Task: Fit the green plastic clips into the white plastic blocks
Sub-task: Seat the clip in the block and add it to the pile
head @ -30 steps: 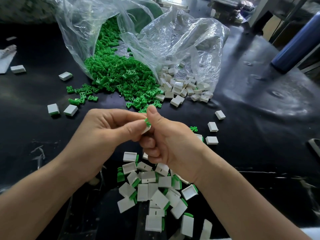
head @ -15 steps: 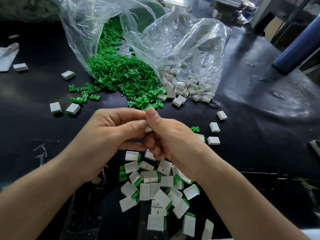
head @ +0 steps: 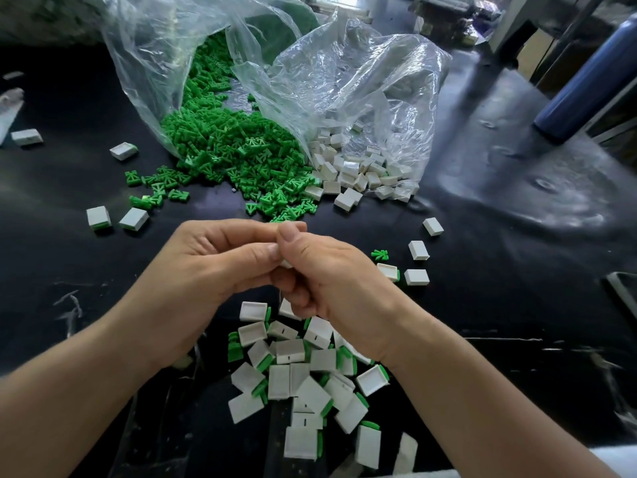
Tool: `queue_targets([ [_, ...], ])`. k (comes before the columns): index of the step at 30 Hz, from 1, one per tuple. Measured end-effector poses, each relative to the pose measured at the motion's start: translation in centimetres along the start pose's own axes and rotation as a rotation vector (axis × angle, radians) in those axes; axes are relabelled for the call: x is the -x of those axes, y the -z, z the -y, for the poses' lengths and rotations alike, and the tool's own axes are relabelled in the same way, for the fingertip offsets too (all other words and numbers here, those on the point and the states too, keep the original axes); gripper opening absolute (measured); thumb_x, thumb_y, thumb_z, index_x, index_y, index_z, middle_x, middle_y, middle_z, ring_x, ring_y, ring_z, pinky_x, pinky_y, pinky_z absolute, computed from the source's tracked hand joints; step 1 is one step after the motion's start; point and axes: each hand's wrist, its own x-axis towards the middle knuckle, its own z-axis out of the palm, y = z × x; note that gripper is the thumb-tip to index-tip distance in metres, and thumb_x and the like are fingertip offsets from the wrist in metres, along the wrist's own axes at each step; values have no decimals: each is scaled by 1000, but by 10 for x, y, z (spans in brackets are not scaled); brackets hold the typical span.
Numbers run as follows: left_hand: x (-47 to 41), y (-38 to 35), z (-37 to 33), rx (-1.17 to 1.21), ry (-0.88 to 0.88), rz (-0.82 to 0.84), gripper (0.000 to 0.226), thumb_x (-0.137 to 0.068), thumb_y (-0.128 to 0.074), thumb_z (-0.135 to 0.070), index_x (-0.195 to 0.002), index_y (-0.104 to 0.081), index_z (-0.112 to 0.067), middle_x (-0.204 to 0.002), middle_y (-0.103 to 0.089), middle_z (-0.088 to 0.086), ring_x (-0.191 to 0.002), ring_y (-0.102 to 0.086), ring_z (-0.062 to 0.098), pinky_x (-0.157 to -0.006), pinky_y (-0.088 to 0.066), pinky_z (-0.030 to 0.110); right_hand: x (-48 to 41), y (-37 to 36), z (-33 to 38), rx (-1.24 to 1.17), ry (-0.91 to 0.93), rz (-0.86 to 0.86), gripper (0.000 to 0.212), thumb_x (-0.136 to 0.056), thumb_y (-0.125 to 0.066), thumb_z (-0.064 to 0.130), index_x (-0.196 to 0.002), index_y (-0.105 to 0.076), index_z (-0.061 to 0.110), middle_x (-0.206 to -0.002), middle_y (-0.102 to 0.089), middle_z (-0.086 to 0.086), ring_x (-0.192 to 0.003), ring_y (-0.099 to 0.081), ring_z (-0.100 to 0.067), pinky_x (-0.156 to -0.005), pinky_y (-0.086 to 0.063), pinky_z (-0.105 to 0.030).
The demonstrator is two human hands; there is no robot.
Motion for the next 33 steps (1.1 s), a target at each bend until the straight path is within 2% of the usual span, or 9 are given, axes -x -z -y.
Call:
queue_targets([
  [4, 0, -2, 1, 43, 17, -18, 31, -59, -71, -3, -87, -77, -16, -92, -69, 26, -77, -68, 26, -65, -55, 22, -2, 0, -2, 56, 14, -23, 32, -97, -34, 36, -104, -57, 15, -45, -47, 21, -44, -43, 5, -48, -31, -9],
  [13, 1, -3, 1, 81, -11, -8, 39, -52, -74, -17, -91, -74, -15, -102, -73, 4, -90, -70, 19, -67, -55, 20, -4, -2, -4, 151, 28, -81, 45, -97, -32, 38, -121, -56, 9, -44, -48, 29, -51, -48, 13, -60, -27, -14],
  [18, 3, -3, 1, 45, -47, 2, 38, -60, -68, -29, -96, -73, -18, -101, -73, 6, -92, -70, 20, -70, -55, 21, -3, -4, -1, 80, 9, -71, 41, -98, -32, 34, -113, -57, 5, -43, -49, 25, -46, -48, 10, -54, -30, -10],
  [20, 2, -3, 0, 7, -69, -10, 36, -60, -67, -26, -95, -73, -19, -97, -73, 5, -89, -70, 20, -69, -55, 23, -2, -3, 0, -7, 14, -58, 34, -98, -33, 32, -91, -57, 9, -45, -43, 17, -41, -40, 1, -47, -26, -10],
  [22, 0, -3, 0, -30, -92, -16, 34, -59, -68, -21, -93, -73, -17, -90, -74, 8, -81, -71, 21, -67, -57, 27, 0, -3, 3, -117, -3, -24, 37, -97, -35, 32, -74, -43, 5, -54, -30, 7, -46, -25, -4, -46, -19, -17],
  [23, 0, -2, -1, -38, -97, -21, 34, -58, -69, -19, -92, -74, -15, -85, -74, 11, -75, -71, 22, -64, -57, 28, 0, -2, 4, -141, -12, 1, 38, -97, -35, 33, -76, -38, 1, -57, -26, 4, -48, -22, -6, -47, -19, -20],
  [25, 0, -2, -1, -42, -106, -18, 32, -58, -69, -17, -89, -74, -13, -77, -73, 12, -67, -69, 23, -61, -57, 29, -1, -3, 5, -147, -24, 32, 46, -96, -34, 36, -97, -48, -8, -60, -24, 3, -50, -20, -7, -48, -18, -20],
  [27, 0, -2, -1, -46, -114, -7, 29, -59, -68, -17, -87, -74, -11, -72, -71, 14, -65, -68, 23, -60, -57, 29, -2, -4, 8, -146, -42, 41, 65, -96, -32, 37, -125, -31, -21, -60, -22, 2, -50, -19, -7, -48, -17, -20],
  [33, 2, -3, -3, -82, -124, -38, 28, -53, -70, -19, -80, -76, -15, -80, -70, 21, -66, -69, 25, -61, -58, 28, -1, -6, 4, -154, -55, 40, 65, -95, -34, 37, -134, -24, -14, -60, -24, 2, -49, -21, -6, -46, -20, -17],
])
